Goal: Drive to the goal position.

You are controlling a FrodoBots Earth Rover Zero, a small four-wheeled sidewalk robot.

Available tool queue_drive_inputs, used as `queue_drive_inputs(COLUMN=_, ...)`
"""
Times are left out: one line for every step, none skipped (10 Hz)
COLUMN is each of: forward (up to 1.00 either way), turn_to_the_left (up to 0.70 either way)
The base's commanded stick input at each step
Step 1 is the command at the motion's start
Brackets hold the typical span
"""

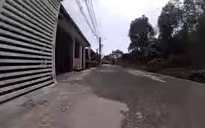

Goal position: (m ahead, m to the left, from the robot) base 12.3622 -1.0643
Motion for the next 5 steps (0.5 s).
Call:
queue_drive_inputs(forward=1.00, turn_to_the_left=0.00)
queue_drive_inputs(forward=1.00, turn_to_the_left=0.00)
queue_drive_inputs(forward=1.00, turn_to_the_left=0.00)
queue_drive_inputs(forward=1.00, turn_to_the_left=-0.03)
queue_drive_inputs(forward=1.00, turn_to_the_left=-0.27)
